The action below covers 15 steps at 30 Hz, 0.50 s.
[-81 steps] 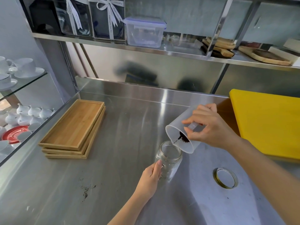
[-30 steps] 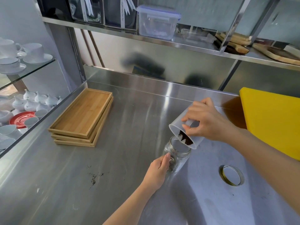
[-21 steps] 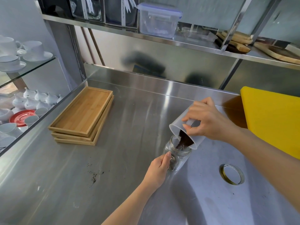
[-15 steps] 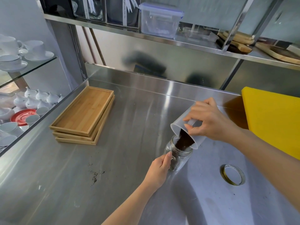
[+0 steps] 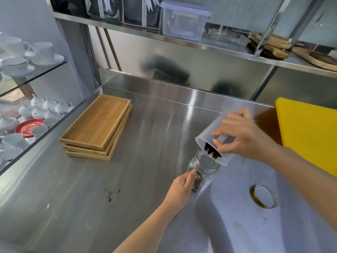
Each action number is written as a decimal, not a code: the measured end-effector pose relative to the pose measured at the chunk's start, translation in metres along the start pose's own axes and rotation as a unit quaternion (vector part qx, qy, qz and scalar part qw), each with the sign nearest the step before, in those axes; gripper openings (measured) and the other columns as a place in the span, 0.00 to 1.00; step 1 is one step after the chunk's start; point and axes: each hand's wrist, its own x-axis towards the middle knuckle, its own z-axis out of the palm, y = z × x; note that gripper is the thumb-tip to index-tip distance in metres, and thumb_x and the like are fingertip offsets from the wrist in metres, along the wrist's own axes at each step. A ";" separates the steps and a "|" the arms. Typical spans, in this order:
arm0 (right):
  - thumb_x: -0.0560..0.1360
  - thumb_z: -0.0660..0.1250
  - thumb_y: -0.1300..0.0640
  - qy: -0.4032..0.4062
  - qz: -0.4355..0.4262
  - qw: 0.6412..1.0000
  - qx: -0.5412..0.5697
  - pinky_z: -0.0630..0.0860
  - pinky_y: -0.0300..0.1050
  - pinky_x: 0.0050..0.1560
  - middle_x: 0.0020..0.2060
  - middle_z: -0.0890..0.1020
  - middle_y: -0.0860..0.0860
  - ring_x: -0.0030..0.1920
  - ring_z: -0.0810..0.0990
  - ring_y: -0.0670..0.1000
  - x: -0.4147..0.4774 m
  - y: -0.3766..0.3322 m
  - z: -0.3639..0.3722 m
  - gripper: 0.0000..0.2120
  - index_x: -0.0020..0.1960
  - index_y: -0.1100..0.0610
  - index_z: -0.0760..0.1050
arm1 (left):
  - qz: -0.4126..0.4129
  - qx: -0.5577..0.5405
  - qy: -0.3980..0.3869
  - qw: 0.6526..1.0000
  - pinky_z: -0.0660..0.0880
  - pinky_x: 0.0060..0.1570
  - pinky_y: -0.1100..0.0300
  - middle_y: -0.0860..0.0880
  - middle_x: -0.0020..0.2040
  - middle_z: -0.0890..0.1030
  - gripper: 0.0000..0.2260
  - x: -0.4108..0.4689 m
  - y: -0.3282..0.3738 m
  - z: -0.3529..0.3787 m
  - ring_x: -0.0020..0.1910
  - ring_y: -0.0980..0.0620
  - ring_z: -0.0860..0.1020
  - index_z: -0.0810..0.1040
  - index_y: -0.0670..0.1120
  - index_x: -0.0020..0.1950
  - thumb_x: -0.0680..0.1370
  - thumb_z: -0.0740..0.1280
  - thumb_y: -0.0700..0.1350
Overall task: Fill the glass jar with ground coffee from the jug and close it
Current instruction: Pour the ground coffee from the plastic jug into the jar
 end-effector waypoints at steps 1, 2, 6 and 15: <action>0.69 0.61 0.50 0.000 -0.002 1.000 -0.001 0.64 0.53 0.42 0.30 0.79 0.57 0.39 0.68 0.51 0.000 0.000 0.001 0.16 0.35 0.61 0.79 | 0.000 -0.001 0.000 1.000 0.59 0.37 0.55 0.51 0.30 0.63 0.20 0.000 0.000 0.000 0.32 0.52 0.61 0.60 0.47 0.33 0.78 0.52 0.59; 0.69 0.61 0.50 -0.002 -0.005 1.000 -0.003 0.64 0.53 0.42 0.30 0.80 0.57 0.39 0.68 0.51 -0.001 0.000 0.001 0.16 0.36 0.61 0.79 | -0.001 -0.002 -0.002 1.000 0.59 0.37 0.55 0.52 0.30 0.63 0.20 0.000 0.000 0.000 0.32 0.53 0.61 0.60 0.47 0.33 0.79 0.53 0.58; 0.69 0.61 0.51 0.009 -0.005 1.000 -0.007 0.65 0.54 0.41 0.29 0.79 0.56 0.39 0.68 0.51 -0.004 0.000 0.002 0.15 0.35 0.61 0.79 | 0.001 0.004 -0.003 1.000 0.59 0.36 0.56 0.49 0.31 0.63 0.20 -0.001 0.000 0.000 0.32 0.53 0.61 0.62 0.46 0.34 0.80 0.52 0.57; 0.69 0.62 0.51 0.012 0.011 1.000 0.002 0.61 0.50 0.45 0.29 0.79 0.56 0.39 0.67 0.52 -0.005 0.003 -0.001 0.15 0.35 0.62 0.79 | 0.012 0.012 0.000 1.000 0.59 0.36 0.57 0.48 0.32 0.64 0.20 0.000 -0.001 0.000 0.32 0.53 0.61 0.62 0.46 0.34 0.79 0.52 0.59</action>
